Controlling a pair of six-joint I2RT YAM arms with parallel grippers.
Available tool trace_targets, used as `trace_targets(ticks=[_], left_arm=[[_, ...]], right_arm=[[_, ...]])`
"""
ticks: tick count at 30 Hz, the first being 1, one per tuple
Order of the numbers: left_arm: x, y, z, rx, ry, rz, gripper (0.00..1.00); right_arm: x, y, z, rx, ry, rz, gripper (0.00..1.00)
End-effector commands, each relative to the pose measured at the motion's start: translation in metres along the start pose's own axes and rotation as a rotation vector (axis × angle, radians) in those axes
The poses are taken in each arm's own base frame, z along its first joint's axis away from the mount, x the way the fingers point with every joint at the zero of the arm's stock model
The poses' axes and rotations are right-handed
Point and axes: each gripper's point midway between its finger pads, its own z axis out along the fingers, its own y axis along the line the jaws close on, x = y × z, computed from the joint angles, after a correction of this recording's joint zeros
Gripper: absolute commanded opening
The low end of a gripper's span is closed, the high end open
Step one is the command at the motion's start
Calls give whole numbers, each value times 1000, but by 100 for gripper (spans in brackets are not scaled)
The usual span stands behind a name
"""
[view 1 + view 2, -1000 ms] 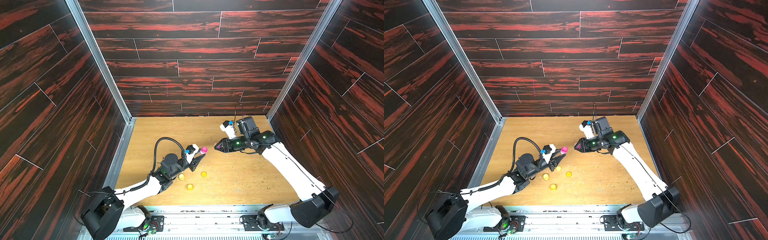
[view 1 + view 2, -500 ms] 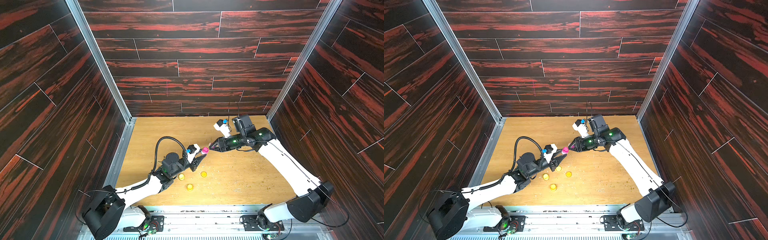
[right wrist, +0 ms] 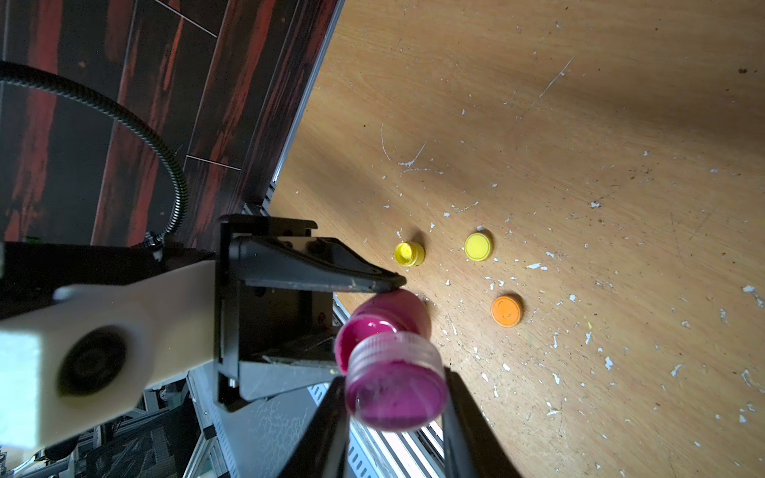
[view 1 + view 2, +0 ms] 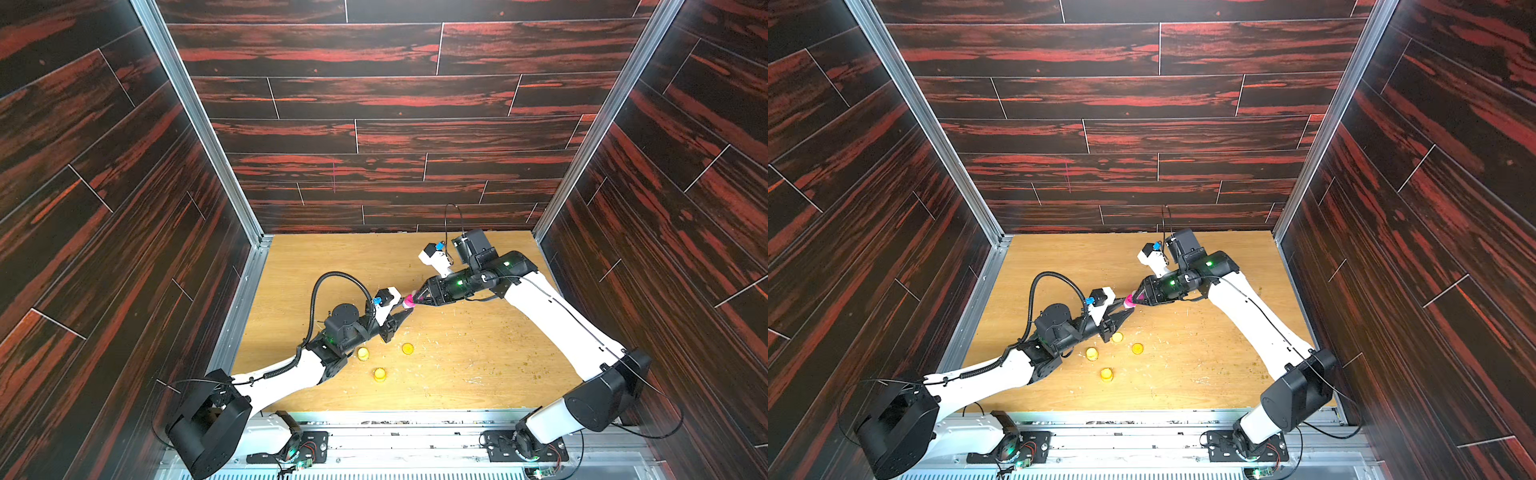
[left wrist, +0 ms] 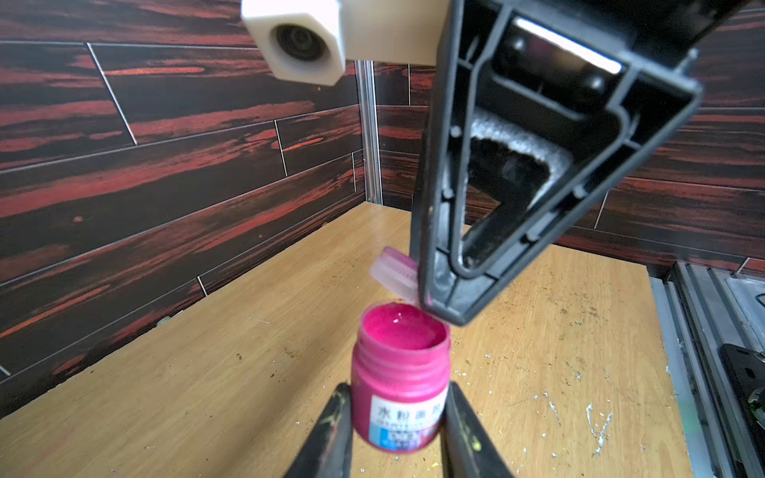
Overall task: Close the paint jar lid
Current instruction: Close the lid on the paint jar.
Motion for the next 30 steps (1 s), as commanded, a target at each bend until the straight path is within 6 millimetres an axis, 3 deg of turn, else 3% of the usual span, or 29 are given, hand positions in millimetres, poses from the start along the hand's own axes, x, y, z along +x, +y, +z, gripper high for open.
trace_targets(ticks=[1, 30], left_arm=[[-20, -1, 2, 21, -47, 33, 18], [-21, -11, 5, 80, -8, 87, 18]], right_arm=[[-1, 7, 1, -7, 12, -32, 31], [2, 5, 22, 18, 120, -104, 31]])
